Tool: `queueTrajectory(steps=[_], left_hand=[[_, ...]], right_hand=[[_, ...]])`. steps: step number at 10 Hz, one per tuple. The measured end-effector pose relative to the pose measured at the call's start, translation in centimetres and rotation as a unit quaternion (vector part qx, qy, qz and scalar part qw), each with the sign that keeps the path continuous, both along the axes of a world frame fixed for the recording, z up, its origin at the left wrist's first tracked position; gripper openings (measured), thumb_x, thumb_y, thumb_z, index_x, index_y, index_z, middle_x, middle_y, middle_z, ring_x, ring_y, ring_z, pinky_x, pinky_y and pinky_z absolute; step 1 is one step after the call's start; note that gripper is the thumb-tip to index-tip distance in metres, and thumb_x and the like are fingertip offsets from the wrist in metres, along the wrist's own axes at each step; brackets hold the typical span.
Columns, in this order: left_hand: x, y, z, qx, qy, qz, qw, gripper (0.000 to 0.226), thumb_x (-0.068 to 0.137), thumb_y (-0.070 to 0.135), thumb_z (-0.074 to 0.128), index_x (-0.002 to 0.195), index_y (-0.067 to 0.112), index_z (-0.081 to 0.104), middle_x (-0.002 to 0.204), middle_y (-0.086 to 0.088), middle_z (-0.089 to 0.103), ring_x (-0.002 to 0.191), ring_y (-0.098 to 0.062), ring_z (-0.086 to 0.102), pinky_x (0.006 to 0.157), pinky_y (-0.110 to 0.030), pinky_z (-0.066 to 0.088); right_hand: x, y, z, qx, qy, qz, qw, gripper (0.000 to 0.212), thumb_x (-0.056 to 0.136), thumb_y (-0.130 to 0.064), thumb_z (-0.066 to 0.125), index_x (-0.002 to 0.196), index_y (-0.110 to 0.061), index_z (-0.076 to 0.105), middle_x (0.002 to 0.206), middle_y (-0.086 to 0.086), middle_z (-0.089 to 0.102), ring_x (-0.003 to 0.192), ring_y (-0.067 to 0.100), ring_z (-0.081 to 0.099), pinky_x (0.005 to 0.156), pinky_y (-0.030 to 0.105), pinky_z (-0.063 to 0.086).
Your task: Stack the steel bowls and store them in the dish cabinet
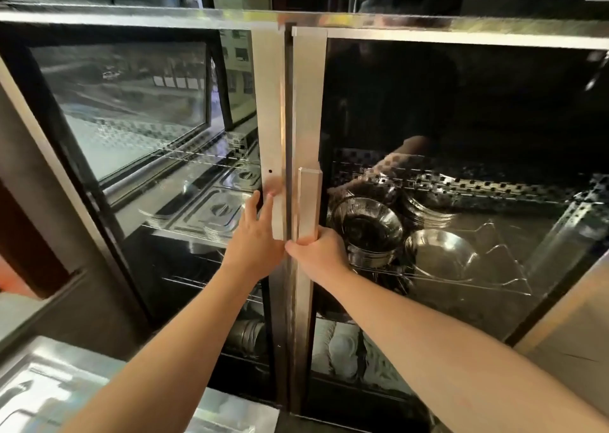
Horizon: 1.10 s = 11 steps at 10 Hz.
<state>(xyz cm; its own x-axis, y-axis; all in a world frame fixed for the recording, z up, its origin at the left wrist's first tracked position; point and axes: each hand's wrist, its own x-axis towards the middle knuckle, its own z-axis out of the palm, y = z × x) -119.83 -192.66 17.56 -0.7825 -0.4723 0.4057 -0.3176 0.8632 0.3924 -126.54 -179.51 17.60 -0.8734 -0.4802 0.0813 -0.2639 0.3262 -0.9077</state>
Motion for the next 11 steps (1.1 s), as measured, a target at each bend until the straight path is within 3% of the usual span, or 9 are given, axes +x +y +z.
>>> queueTrajectory(steps=[2, 3, 5, 6, 7, 8, 9, 10, 11], left_hand=[[0.3, -0.2, -0.1, -0.017, 0.013, -0.006, 1.0, 0.091, 0.084, 0.025, 0.068, 0.156, 0.023, 0.011, 0.162, -0.011, 0.009, 0.146, -0.037, 0.025, 0.11, -0.052, 0.037], [0.4, -0.3, 0.2, -0.022, 0.012, -0.008, 1.0, 0.091, 0.083, 0.023, 0.067, 0.155, 0.026, 0.012, 0.161, -0.008, 0.012, 0.143, -0.036, 0.032, 0.106, -0.051, 0.043], [0.7, -0.1, 0.8, -0.039, -0.017, 0.006, 0.999, 0.092, 0.083, 0.022, 0.069, 0.156, 0.027, 0.012, 0.162, -0.009, 0.012, 0.139, -0.036, 0.041, 0.1, -0.045, 0.049], [1.0, 0.0, 1.1, -0.049, -0.032, 0.006, 0.998, 0.091, 0.084, 0.027, 0.069, 0.156, 0.027, 0.013, 0.163, -0.008, 0.012, 0.142, -0.034, 0.036, 0.102, -0.046, 0.047], [1.5, 0.2, 2.1, -0.051, -0.053, 0.015, 0.997, 0.077, 0.088, 0.031, 0.065, 0.154, 0.022, 0.026, 0.161, -0.006, 0.021, 0.142, -0.031, 0.036, 0.104, -0.047, 0.047], [2.4, 0.4, 3.2, -0.057, -0.054, 0.011, 0.997, 0.065, 0.091, 0.031, 0.061, 0.15, 0.019, 0.037, 0.154, -0.005, 0.036, 0.139, -0.027, 0.039, 0.104, -0.046, 0.046], [4.1, 0.9, 5.1, -0.071, -0.046, -0.004, 0.996, 0.057, 0.091, 0.032, 0.06, 0.145, 0.018, 0.045, 0.144, -0.005, 0.049, 0.131, -0.026, 0.047, 0.099, -0.044, 0.05], [5.7, 1.1, 7.5, -0.083, -0.034, -0.015, 0.996, 0.051, 0.092, 0.035, 0.058, 0.14, 0.019, 0.051, 0.136, -0.003, 0.055, 0.121, -0.024, 0.056, 0.093, -0.042, 0.053], [7.7, 1.5, 10.6, -0.126, 0.023, -0.028, 0.991, 0.052, 0.092, 0.039, 0.058, 0.14, 0.02, 0.05, 0.134, -0.002, 0.058, 0.118, -0.022, 0.058, 0.093, -0.038, 0.054]], right_hand=[[-1.2, -0.8, 0.2, 0.011, 0.003, -0.004, 1.0, 0.019, 0.077, -0.036, 0.082, 0.07, -0.03, 0.066, 0.067, -0.011, 0.069, 0.07, 0.009, 0.071, 0.06, 0.024, 0.051], [-1.5, -1.0, 0.3, 0.016, -0.005, -0.007, 1.0, 0.018, 0.076, -0.035, 0.082, 0.071, -0.029, 0.066, 0.068, -0.01, 0.068, 0.072, 0.012, 0.071, 0.062, 0.025, 0.051], [-1.4, -0.7, 0.1, 0.034, 0.008, 0.009, 0.999, 0.019, 0.079, -0.036, 0.081, 0.069, -0.029, 0.066, 0.062, -0.01, 0.065, 0.07, 0.015, 0.072, 0.071, 0.033, 0.061], [-1.1, -0.3, 0.2, 0.031, 0.013, 0.02, 0.999, 0.023, 0.08, -0.038, 0.082, 0.067, -0.031, 0.064, 0.06, -0.012, 0.064, 0.065, 0.01, 0.069, 0.061, 0.027, 0.055], [-0.9, 0.3, 0.6, 0.041, 0.0, 0.047, 0.998, 0.018, 0.08, -0.043, 0.083, 0.078, -0.033, 0.068, 0.067, -0.014, 0.066, 0.069, 0.009, 0.069, 0.061, 0.026, 0.055], [-0.8, 1.0, 1.2, 0.075, -0.015, 0.083, 0.994, 0.036, 0.077, -0.048, 0.085, 0.105, -0.029, 0.071, 0.094, -0.007, 0.075, 0.089, 0.015, 0.072, 0.08, 0.034, 0.06], [-0.6, 2.4, 2.7, 0.119, 0.0, 0.13, 0.984, 0.031, 0.076, -0.044, 0.087, 0.093, -0.038, 0.062, 0.092, -0.011, 0.07, 0.086, 0.009, 0.068, 0.076, 0.031, 0.058], [0.0, 4.2, 4.9, 0.154, 0.044, 0.123, 0.979, 0.037, 0.077, -0.048, 0.082, 0.107, -0.033, 0.065, 0.097, -0.011, 0.07, 0.086, 0.007, 0.068, 0.073, 0.028, 0.059], [1.9, 6.9, 9.2, 0.129, 0.093, 0.109, 0.981, 0.038, 0.08, -0.052, 0.077, 0.108, -0.035, 0.058, 0.089, -0.012, 0.074, 0.075, 0.0, 0.072, 0.07, 0.024, 0.058]])
